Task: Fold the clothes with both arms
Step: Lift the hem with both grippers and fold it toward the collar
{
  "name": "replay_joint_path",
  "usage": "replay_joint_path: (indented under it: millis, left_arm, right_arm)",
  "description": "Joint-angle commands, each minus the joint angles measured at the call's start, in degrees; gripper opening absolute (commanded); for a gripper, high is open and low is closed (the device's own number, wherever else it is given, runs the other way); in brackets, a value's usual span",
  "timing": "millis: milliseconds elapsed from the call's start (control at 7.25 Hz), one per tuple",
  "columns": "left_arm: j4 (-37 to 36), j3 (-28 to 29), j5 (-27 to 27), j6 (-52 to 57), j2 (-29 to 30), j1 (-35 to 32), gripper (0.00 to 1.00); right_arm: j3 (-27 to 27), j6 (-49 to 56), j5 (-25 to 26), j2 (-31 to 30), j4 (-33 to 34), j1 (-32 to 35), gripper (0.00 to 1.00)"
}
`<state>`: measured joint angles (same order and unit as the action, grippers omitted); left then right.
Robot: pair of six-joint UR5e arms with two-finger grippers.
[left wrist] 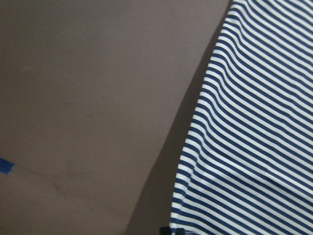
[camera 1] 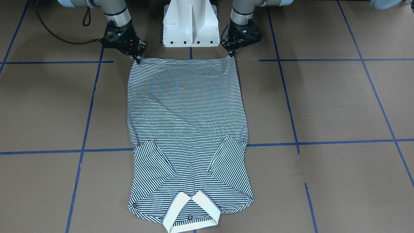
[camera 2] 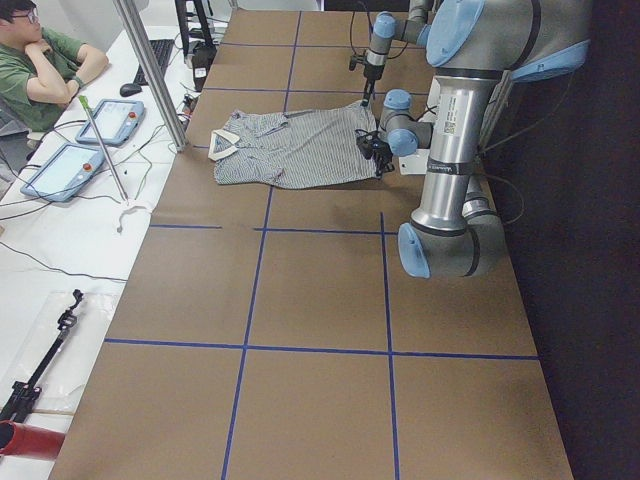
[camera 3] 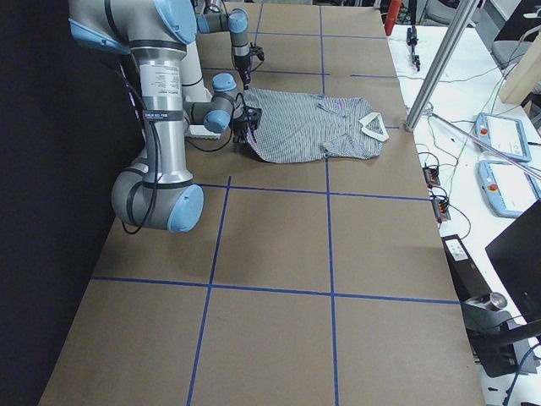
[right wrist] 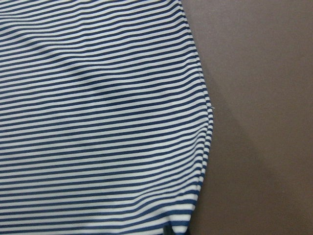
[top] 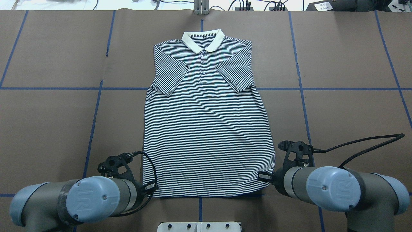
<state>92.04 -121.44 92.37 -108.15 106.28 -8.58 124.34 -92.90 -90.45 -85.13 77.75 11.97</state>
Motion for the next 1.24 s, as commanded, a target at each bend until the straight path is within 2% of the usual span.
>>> replay_joint_path:
  millis: [0,276,414,690,828,1103]
  left_arm:
    - [-5.44,-10.16,-0.61,-1.00,-0.02,7.38,0.00]
    - [-14.74,-19.84,-0.79,-2.15,0.07,12.16,0.00]
    - [-18.35,-23.46,-0.53,-1.02,-0.10,12.09,0.00]
    - [-19.00,-21.23,-0.44,1.08,0.24,11.05,0.00]
    - [-18.82,-19.47,-0.35,5.54,0.51,7.39,0.00]
    - [-18.39,-16.30,-0.18,14.24,0.77,-2.36,0.00]
  right_arm:
    - [5.10,-0.35,-4.62,-2.57,0.38,-0.54,0.00]
    - [9.84,-0.53,-9.89,-5.65,0.56,-3.34,0.00]
    - [11.61,-0.53,-14.01,-7.05,0.56,-3.27,0.00]
    - [11.36,0.00,-14.66,-6.54,0.39,-1.09,0.00]
    - [9.36,1.83,-14.14,-3.49,0.30,2.76,0.00]
    - [0.95,10.52,-14.23,6.34,0.04,13.56,0.00]
